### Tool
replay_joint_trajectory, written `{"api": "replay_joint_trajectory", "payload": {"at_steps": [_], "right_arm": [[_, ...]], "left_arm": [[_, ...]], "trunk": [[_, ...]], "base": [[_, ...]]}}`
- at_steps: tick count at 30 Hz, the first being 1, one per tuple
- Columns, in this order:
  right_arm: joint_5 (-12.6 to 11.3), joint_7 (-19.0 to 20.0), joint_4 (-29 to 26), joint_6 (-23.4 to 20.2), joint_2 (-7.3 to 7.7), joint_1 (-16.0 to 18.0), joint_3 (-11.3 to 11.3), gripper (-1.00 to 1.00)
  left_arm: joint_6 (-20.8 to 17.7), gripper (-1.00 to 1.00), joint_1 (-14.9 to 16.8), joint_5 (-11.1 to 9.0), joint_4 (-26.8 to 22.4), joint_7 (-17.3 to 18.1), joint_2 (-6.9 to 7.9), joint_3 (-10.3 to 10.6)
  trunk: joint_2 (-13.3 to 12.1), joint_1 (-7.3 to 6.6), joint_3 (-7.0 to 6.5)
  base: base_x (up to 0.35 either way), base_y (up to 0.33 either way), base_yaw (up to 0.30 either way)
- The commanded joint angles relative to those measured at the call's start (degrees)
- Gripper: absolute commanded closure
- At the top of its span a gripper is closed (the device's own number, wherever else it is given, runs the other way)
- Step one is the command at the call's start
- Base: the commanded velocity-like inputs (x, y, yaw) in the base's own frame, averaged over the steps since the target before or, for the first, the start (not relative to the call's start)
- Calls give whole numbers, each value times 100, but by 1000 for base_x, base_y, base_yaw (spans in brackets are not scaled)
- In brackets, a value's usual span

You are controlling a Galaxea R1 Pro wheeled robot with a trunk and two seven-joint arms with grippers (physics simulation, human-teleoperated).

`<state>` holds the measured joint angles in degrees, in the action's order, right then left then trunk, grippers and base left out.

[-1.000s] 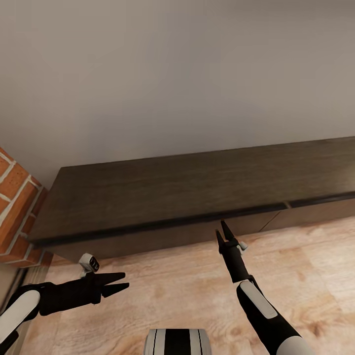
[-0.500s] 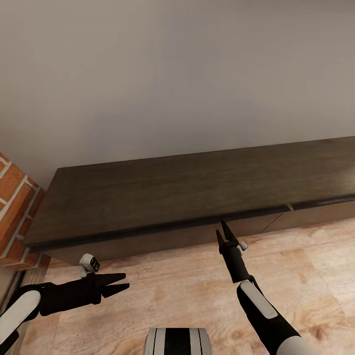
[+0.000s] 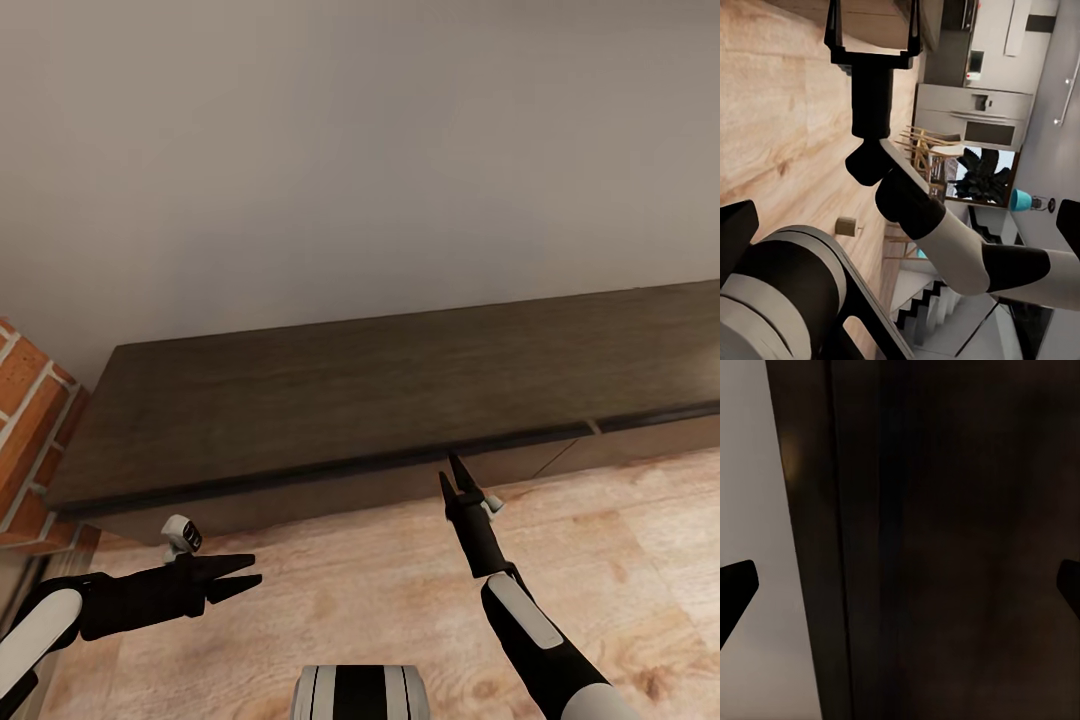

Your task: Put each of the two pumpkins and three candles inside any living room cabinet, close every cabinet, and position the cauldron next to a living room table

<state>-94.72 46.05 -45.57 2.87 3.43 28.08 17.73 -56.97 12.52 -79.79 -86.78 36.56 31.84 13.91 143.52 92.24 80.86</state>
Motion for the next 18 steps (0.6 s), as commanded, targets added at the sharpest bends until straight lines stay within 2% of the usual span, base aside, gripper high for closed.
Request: {"api": "replay_joint_trajectory", "payload": {"at_steps": [1,18], "right_arm": [[-56,18,3,30,8,5,37,-100],[-53,18,4,29,8,5,38,-100]], "left_arm": [[-16,-100,5,-4,3,19,5,7],[-16,-100,5,-1,3,18,6,7]], "trunk": [[1,0,3],[1,0,3]], "base": [[49,11,0],[51,10,0]]}}
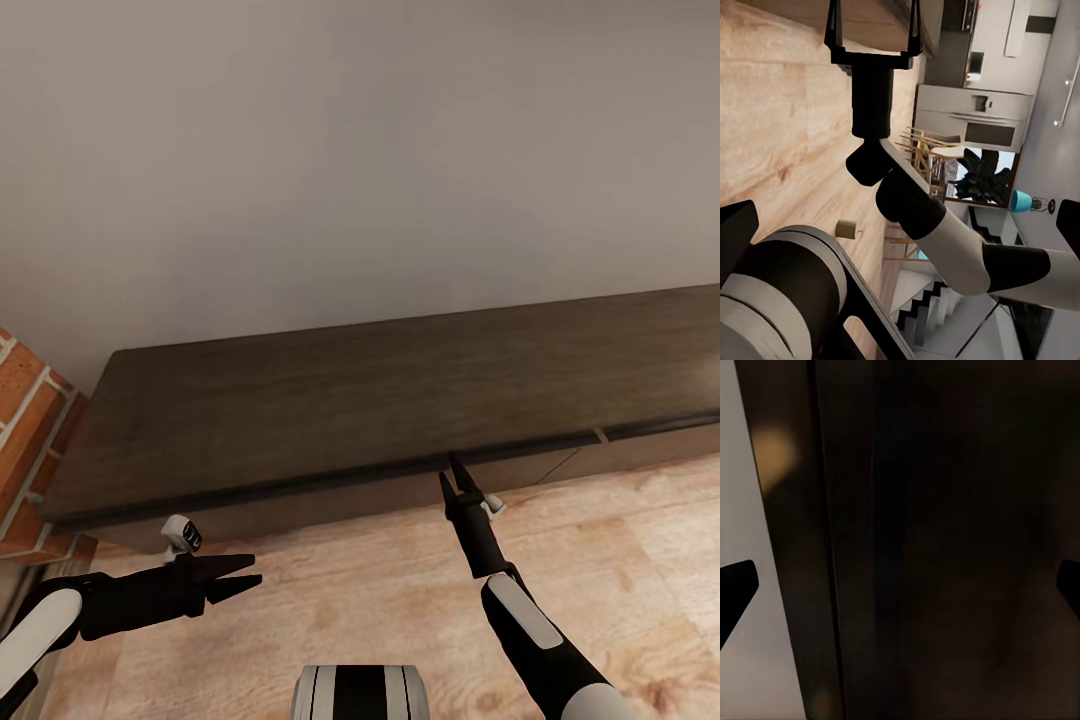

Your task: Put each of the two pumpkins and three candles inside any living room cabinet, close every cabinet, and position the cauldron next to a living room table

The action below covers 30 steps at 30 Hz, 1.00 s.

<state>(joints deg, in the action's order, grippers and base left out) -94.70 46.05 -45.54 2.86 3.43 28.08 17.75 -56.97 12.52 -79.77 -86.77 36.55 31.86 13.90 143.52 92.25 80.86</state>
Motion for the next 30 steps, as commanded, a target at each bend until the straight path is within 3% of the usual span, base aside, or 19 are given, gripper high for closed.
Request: {"api": "replay_joint_trajectory", "payload": {"at_steps": [1,9,10,30], "right_arm": [[-54,19,2,30,8,5,39,-100],[-49,19,7,30,8,5,45,-100],[-49,19,6,30,8,5,45,100],[-49,10,2,22,8,5,54,100]], "left_arm": [[-16,-100,4,-3,3,19,4,7],[-16,-100,4,-3,3,19,4,7],[-16,-100,3,-3,3,19,1,7],[-16,-100,4,-3,3,19,-4,10]], "trunk": [[1,-1,3],[1,-1,3],[1,-1,3],[1,-1,3]], "base": [[15,0,0],[2,0,0],[0,0,0],[-4,0,0]]}}
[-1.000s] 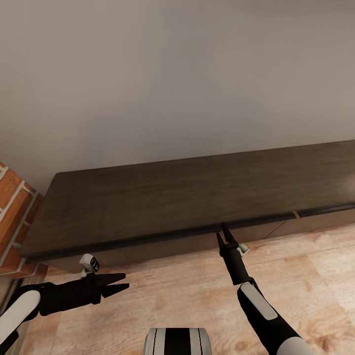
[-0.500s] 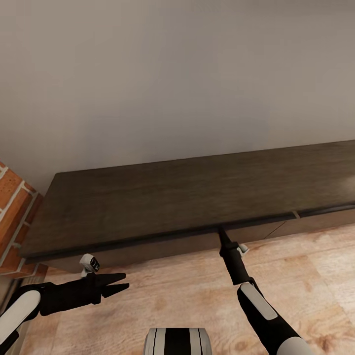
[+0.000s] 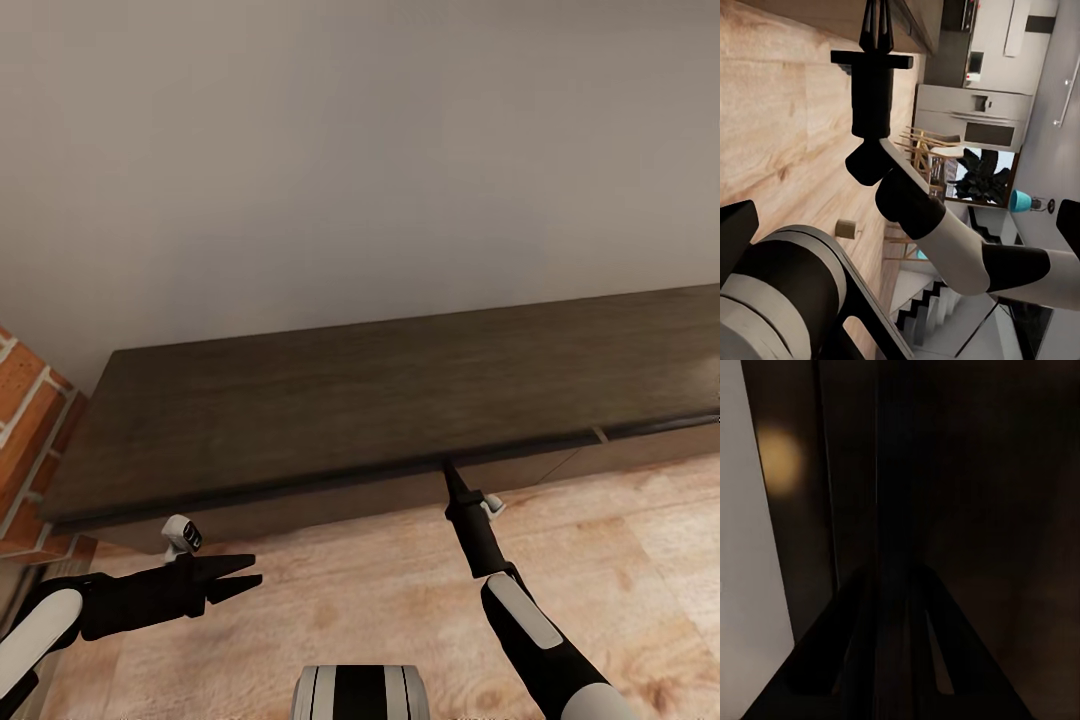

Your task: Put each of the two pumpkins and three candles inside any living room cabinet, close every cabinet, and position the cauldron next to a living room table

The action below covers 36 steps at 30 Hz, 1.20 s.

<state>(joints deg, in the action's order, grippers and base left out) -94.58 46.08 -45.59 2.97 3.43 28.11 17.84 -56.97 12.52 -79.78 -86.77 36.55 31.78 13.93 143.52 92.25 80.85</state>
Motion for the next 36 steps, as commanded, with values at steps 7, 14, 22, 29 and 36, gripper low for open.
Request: {"api": "replay_joint_trajectory", "payload": {"at_steps": [7,14,22,29,36], "right_arm": [[-61,6,7,10,9,1,44,100],[-61,6,7,10,9,1,44,100],[-61,6,7,10,9,1,44,100],[-61,6,7,10,9,1,44,100],[-61,6,7,10,9,1,44,100]], "left_arm": [[-16,-100,5,-3,2,12,4,12],[-16,-100,5,-3,2,11,10,13],[-16,-100,5,-3,3,10,11,13],[-16,-100,5,-3,4,10,10,13],[-16,-100,5,-3,2,10,11,12]], "trunk": [[1,-1,4],[1,-1,4],[1,-1,4],[1,-1,4],[1,-1,4]], "base": [[-41,0,0],[-67,0,0],[-142,0,0],[-165,0,0],[-127,0,0]]}}
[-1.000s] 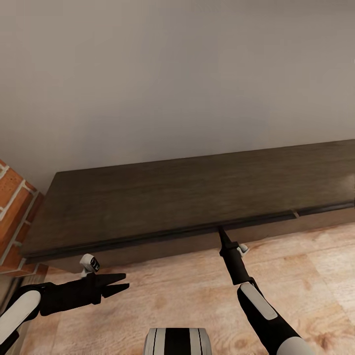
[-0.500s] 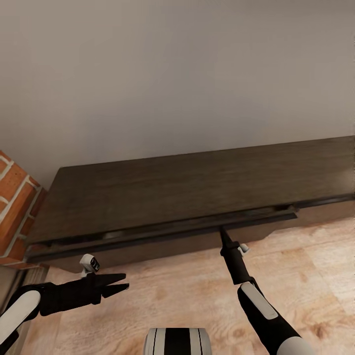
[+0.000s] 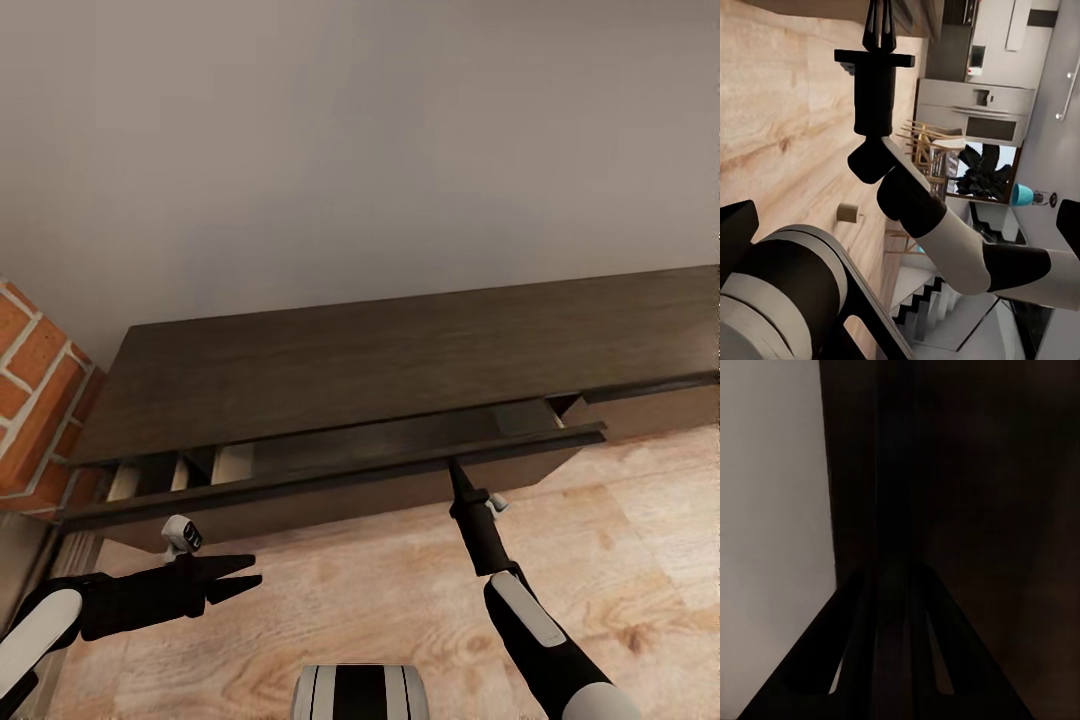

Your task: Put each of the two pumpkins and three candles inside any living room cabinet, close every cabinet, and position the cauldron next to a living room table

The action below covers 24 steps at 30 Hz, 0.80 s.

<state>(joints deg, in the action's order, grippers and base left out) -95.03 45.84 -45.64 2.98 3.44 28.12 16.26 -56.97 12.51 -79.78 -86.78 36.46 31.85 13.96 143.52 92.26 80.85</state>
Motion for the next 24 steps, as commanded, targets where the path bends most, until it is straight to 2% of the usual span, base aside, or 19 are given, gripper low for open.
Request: {"api": "replay_joint_trajectory", "payload": {"at_steps": [1,24], "right_arm": [[-15,30,11,9,7,1,202,100],[-15,30,11,6,7,1,202,100]], "left_arm": [[-16,-100,6,-2,3,19,4,8],[-16,-100,6,-2,3,20,4,6]], "trunk": [[1,-2,4],[1,-2,4]], "base": [[-107,0,0],[-111,0,0]]}}
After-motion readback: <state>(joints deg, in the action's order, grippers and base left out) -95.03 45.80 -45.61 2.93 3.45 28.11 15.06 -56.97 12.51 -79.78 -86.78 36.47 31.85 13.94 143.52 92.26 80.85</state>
